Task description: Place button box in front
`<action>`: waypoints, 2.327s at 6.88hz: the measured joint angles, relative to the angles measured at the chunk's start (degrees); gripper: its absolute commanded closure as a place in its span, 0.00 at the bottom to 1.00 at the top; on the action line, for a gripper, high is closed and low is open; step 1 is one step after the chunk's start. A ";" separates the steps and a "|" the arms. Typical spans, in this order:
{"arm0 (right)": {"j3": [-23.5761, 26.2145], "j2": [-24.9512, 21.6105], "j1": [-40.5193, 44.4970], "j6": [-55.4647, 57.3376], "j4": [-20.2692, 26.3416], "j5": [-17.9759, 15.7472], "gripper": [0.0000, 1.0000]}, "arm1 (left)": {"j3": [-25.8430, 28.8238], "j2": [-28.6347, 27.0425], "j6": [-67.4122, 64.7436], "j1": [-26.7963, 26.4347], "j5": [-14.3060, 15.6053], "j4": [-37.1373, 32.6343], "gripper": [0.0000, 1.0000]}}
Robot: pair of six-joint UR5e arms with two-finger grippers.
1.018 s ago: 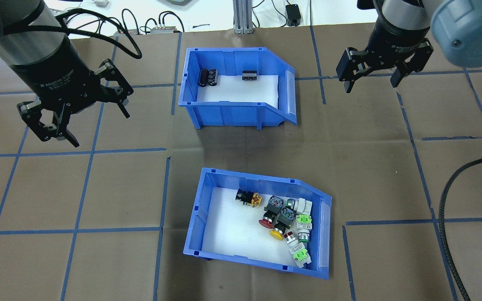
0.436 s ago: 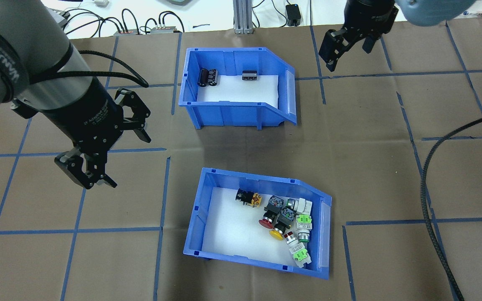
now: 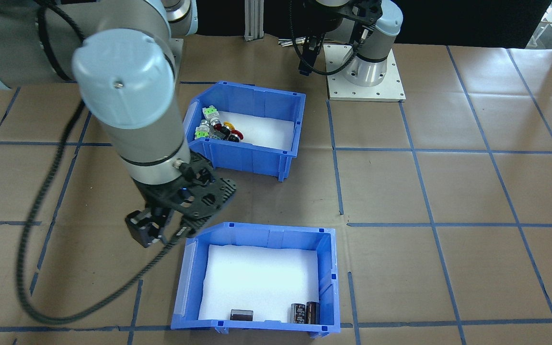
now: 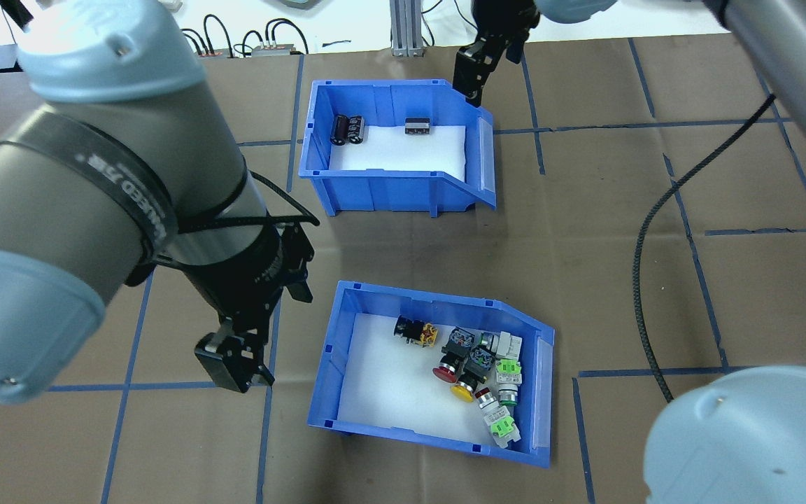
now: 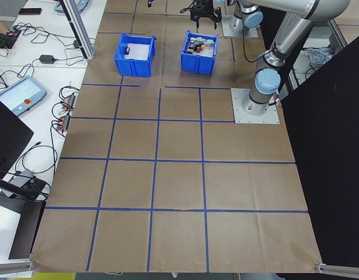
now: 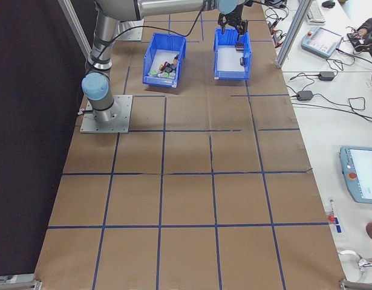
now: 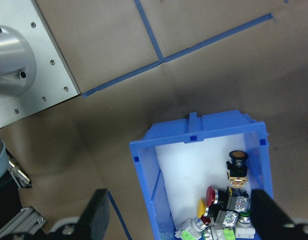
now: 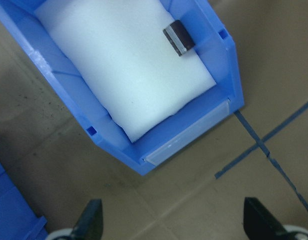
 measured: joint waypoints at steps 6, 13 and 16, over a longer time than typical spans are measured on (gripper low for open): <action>-0.28 8.22 13.26 -17.81 -2.31 0.21 0.00 | -18.67 0.08 -16.13 -9.04 -5.70 22.86 0.00; 10.76 10.26 12.56 -20.73 -22.90 -0.84 0.66 | -27.81 -1.40 -19.27 -11.77 -6.23 38.07 0.00; 10.71 10.57 12.45 -21.42 -22.82 -4.58 0.97 | -28.12 -4.64 -19.45 -12.14 -6.31 40.01 0.01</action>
